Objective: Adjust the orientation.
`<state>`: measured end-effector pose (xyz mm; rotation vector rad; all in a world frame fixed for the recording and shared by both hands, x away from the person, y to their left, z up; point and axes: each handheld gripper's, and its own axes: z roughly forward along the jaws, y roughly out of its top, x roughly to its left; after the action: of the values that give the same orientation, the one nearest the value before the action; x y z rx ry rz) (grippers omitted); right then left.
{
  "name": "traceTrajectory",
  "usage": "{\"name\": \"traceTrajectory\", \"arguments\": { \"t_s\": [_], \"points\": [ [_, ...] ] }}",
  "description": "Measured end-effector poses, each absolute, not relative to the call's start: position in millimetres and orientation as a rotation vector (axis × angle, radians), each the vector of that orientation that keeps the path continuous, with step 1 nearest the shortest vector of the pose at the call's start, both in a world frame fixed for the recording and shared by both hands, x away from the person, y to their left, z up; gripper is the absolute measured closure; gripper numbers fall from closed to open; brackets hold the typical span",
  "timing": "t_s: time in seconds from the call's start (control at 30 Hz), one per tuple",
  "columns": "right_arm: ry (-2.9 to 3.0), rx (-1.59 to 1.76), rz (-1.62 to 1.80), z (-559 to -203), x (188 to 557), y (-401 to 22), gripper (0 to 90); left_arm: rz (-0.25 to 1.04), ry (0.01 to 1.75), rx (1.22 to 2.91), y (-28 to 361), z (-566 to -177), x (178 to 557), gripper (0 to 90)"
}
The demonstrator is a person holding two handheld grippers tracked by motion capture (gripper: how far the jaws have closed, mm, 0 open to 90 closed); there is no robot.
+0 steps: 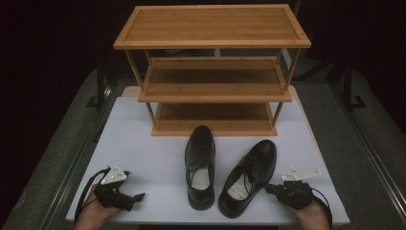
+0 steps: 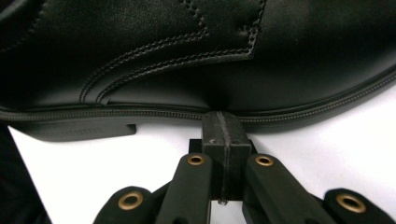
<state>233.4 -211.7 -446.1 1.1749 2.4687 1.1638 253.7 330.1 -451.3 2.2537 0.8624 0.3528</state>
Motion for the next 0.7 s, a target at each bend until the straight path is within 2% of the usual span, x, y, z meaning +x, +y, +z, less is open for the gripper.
{"name": "traceTrajectory", "arguments": {
  "t_s": [0.7],
  "points": [
    [2.501, 1.129, 1.147, -445, 264, -194, 89.9, 0.353, 0.863, 2.253, 330, -451, 254, 0.0]
  ]
}}
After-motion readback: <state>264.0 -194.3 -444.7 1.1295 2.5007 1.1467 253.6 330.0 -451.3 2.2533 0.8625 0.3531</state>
